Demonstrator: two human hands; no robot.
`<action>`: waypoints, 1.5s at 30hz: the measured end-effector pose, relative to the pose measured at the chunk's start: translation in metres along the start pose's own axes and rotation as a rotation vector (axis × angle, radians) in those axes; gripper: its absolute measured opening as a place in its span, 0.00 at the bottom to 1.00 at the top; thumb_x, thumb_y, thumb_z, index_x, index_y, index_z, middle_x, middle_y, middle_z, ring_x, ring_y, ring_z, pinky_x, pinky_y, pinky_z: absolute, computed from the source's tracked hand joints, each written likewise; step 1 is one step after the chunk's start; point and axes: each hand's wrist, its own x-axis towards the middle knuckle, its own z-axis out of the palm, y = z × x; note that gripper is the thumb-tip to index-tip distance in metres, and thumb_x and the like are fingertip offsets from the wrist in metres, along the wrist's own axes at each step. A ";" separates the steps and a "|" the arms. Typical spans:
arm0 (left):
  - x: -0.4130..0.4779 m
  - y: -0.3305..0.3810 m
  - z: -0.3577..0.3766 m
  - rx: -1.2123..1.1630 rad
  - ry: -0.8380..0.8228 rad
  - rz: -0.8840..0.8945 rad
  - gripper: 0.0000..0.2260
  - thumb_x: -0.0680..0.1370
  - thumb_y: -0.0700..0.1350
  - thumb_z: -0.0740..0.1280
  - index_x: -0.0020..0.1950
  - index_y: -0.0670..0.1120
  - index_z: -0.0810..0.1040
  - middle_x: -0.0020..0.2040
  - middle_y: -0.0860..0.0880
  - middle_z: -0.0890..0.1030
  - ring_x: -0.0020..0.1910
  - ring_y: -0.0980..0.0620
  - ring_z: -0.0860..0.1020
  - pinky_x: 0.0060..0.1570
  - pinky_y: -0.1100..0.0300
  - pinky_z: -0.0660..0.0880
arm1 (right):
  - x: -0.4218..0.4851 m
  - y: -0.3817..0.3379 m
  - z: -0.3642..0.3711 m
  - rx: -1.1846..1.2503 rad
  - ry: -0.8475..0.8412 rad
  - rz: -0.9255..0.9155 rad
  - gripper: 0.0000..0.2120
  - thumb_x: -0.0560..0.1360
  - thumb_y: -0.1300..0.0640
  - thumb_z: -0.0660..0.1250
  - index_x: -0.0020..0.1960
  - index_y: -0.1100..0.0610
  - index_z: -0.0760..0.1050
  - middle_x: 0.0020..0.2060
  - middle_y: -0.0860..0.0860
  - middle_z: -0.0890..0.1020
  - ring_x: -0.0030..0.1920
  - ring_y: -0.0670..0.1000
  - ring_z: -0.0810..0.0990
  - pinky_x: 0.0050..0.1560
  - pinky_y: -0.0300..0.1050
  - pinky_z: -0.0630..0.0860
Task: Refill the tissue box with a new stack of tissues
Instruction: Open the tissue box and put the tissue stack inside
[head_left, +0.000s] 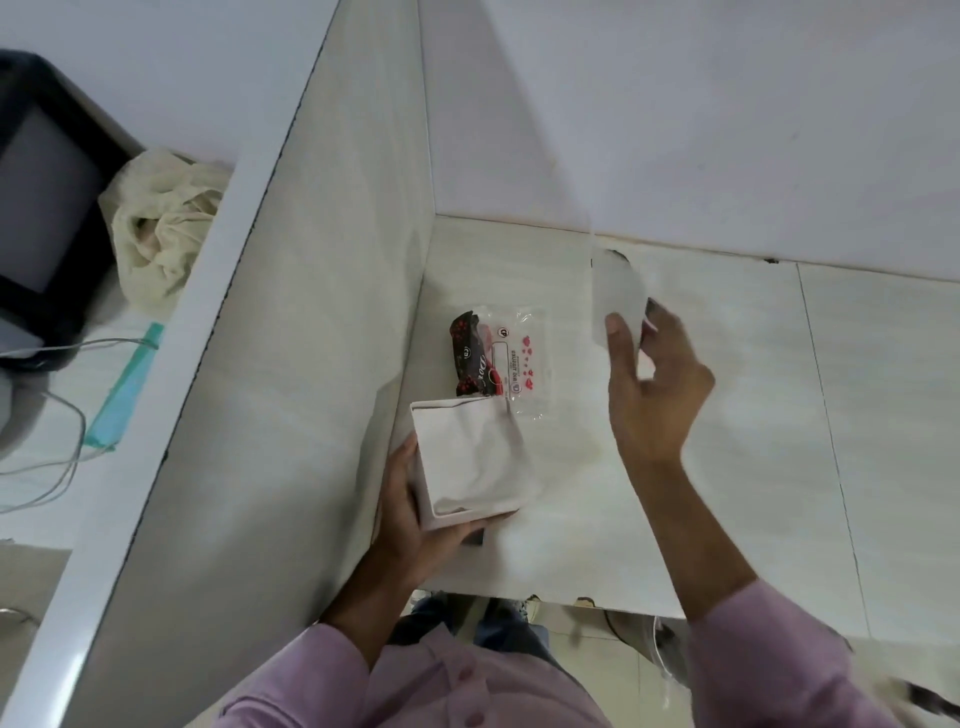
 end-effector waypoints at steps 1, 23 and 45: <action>-0.002 -0.001 0.003 -0.007 -0.034 -0.015 0.27 0.74 0.62 0.65 0.68 0.50 0.81 0.69 0.41 0.80 0.69 0.34 0.75 0.66 0.21 0.63 | -0.014 -0.005 -0.010 -0.072 -0.086 -0.159 0.10 0.81 0.59 0.70 0.61 0.59 0.83 0.51 0.51 0.88 0.47 0.39 0.84 0.47 0.41 0.81; -0.028 -0.012 0.014 0.103 -0.051 -0.095 0.24 0.78 0.59 0.64 0.67 0.46 0.81 0.60 0.41 0.83 0.55 0.40 0.84 0.54 0.38 0.79 | -0.107 -0.030 -0.062 -0.383 -0.759 -0.591 0.28 0.82 0.38 0.59 0.70 0.57 0.78 0.72 0.53 0.78 0.75 0.54 0.73 0.69 0.52 0.76; -0.035 -0.005 0.016 0.086 -0.063 -0.123 0.28 0.81 0.66 0.57 0.65 0.48 0.84 0.59 0.43 0.85 0.54 0.42 0.85 0.46 0.44 0.82 | -0.107 -0.052 -0.042 -0.534 -0.962 -0.472 0.23 0.82 0.51 0.63 0.77 0.52 0.69 0.79 0.47 0.68 0.69 0.55 0.72 0.65 0.53 0.77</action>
